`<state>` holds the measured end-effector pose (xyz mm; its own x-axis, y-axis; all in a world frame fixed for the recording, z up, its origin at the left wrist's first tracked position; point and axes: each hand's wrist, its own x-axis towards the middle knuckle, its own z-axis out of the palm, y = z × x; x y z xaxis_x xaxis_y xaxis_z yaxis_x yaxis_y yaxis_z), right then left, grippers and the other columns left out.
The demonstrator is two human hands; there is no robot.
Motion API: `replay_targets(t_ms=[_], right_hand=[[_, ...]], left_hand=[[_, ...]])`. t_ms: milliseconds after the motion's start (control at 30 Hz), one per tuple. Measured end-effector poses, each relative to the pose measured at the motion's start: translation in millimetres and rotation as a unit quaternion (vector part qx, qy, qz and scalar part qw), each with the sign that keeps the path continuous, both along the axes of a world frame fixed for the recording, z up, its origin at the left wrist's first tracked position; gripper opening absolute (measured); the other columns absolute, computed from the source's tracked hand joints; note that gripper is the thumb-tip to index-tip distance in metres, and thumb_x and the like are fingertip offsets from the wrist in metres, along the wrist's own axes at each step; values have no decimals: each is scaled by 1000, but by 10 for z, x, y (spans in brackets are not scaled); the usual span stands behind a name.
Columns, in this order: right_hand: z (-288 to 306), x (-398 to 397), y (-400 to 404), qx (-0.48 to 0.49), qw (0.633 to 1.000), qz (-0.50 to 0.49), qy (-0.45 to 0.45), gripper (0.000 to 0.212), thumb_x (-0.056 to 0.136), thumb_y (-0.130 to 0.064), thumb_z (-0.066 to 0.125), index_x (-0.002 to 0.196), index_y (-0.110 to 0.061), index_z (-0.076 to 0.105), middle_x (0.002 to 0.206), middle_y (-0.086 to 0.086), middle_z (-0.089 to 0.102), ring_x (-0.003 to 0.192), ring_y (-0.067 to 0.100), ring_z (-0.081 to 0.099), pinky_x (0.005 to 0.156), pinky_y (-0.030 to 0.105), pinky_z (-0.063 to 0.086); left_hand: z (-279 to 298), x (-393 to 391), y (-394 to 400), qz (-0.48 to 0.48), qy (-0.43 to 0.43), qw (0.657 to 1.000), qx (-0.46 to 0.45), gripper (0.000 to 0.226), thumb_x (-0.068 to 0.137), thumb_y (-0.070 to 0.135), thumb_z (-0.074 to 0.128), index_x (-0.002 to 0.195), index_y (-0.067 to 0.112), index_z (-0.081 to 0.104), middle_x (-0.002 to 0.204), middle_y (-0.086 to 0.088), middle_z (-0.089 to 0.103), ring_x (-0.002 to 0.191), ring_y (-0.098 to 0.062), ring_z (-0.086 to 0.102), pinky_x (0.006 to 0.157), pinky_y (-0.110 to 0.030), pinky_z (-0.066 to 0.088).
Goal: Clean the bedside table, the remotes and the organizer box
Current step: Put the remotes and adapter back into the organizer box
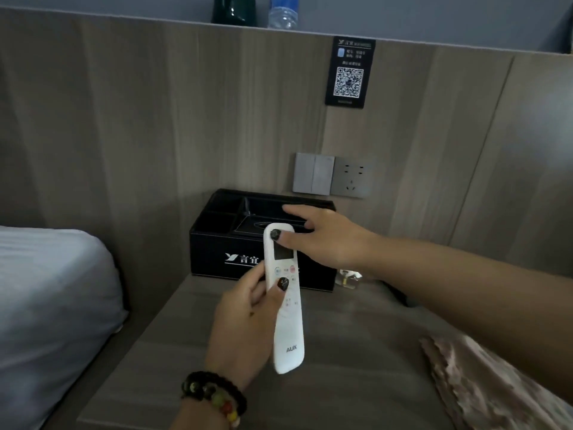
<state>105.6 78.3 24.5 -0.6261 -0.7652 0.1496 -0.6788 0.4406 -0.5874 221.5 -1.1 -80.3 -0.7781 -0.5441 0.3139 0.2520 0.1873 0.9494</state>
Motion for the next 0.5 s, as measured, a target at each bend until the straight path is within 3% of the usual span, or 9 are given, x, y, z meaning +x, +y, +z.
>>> replay_targets(t_ms=[67,167,233,400,500], right_hand=[[-7,100,-231,-23,998,18,-49,61,88,-44,61,144,-34,39,135,-1,49,87,6,56,70,18,49],[-9,221,-489,-44,995,42,-84,45,85,-33,67,129,-27,56,110,-3,60,92,13,64,76,31,60],[37,276,-609,-49,995,54,-71,29,85,-24,69,113,-20,66,95,-4,61,87,13,66,72,30,61],[393,268,-837,-65,993,50,-88,7,84,-10,68,90,-13,70,96,10,70,89,24,70,73,42,61],[819,87,-963,-144,988,19,-53,4,88,-12,65,86,-14,67,91,6,67,86,23,69,66,37,62]], left_hand=[[-30,79,-112,60,-5,998,-23,23,94,22,57,114,31,61,94,18,73,86,1,69,70,-19,50],[-33,133,-264,110,-14,993,-40,14,92,29,60,105,33,59,89,21,72,81,3,67,67,-21,48],[6,134,-356,128,-13,991,-37,12,92,30,61,103,34,58,90,23,72,82,3,67,71,-25,52],[113,127,-578,151,33,988,19,22,90,23,62,110,32,60,94,20,73,86,2,69,73,-26,56],[88,121,-710,179,46,981,66,33,90,27,62,122,32,56,104,18,72,95,6,66,85,-29,54]])
